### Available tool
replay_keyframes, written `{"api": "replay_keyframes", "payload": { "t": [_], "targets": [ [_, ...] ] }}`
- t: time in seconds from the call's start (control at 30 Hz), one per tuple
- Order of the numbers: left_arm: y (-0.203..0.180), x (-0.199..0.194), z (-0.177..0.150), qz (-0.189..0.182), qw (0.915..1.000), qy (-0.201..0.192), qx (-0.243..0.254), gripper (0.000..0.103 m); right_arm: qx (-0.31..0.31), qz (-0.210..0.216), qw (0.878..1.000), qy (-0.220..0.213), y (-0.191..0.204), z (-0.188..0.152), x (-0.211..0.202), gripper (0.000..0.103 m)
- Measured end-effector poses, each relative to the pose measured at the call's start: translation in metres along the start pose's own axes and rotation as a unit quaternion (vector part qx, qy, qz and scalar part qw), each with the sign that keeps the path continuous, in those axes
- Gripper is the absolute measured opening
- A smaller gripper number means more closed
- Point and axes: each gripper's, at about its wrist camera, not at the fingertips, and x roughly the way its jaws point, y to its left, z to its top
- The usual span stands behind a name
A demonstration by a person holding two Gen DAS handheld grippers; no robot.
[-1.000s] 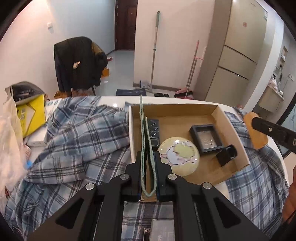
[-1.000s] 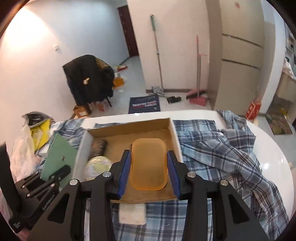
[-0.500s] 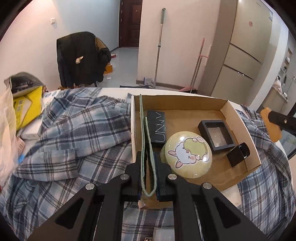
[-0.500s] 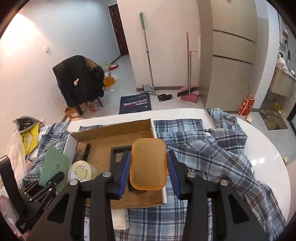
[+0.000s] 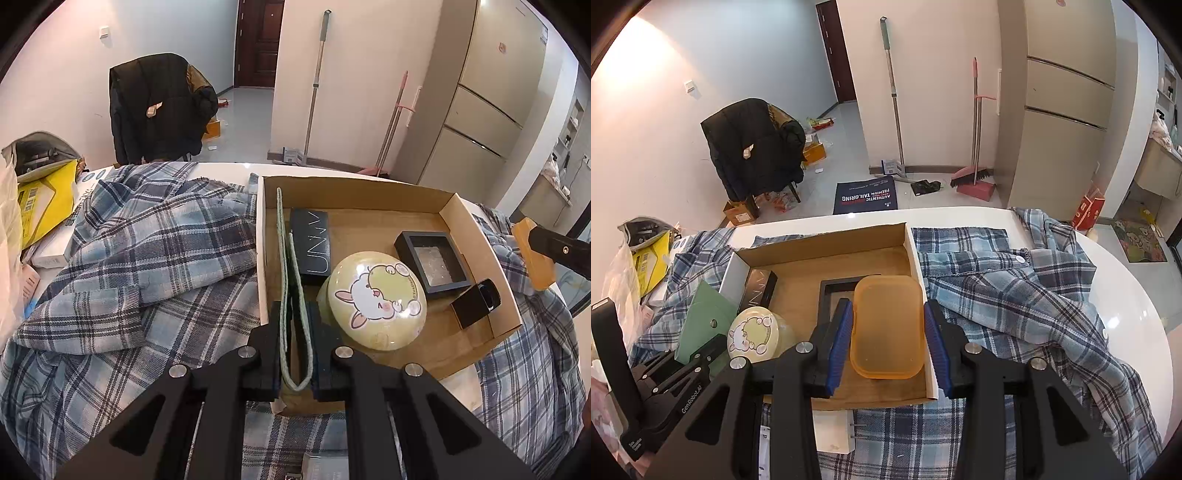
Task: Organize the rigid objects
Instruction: 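Lift and carry the orange box and green pouch over the cardboard box, then lower the green pouch and orange box into the cardboard box and open both grippers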
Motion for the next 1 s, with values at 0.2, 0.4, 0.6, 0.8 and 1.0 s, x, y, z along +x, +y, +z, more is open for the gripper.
{"api": "replay_keyframes", "payload": {
  "t": [0.2, 0.4, 0.6, 0.8, 1.0],
  "targets": [
    [0.002, 0.0, 0.001, -0.015, 0.9999, 0.0, -0.004, 0.012, 0.002, 0.003, 1.0, 0.005, 0.001, -0.001, 0.001, 0.038],
    [0.001, -0.004, 0.002, -0.022, 0.9997, -0.005, -0.002, 0.026, -0.008, 0.004, 1.0, 0.004, 0.005, -0.001, 0.001, 0.038],
    [-0.002, -0.015, 0.003, -0.03, 0.9993, -0.024, -0.001, 0.032, -0.011, 0.007, 1.0, 0.002, 0.006, -0.001, 0.0, 0.038],
    [-0.01, -0.019, 0.004, -0.063, 0.9977, -0.023, 0.007, 0.033, -0.014, 0.008, 1.0, 0.002, 0.008, -0.001, -0.001, 0.038],
    [-0.012, -0.023, 0.003, -0.076, 0.9966, -0.031, 0.004, 0.034, -0.015, 0.024, 1.0, 0.006, 0.01, -0.002, -0.001, 0.038]
  ]
}}
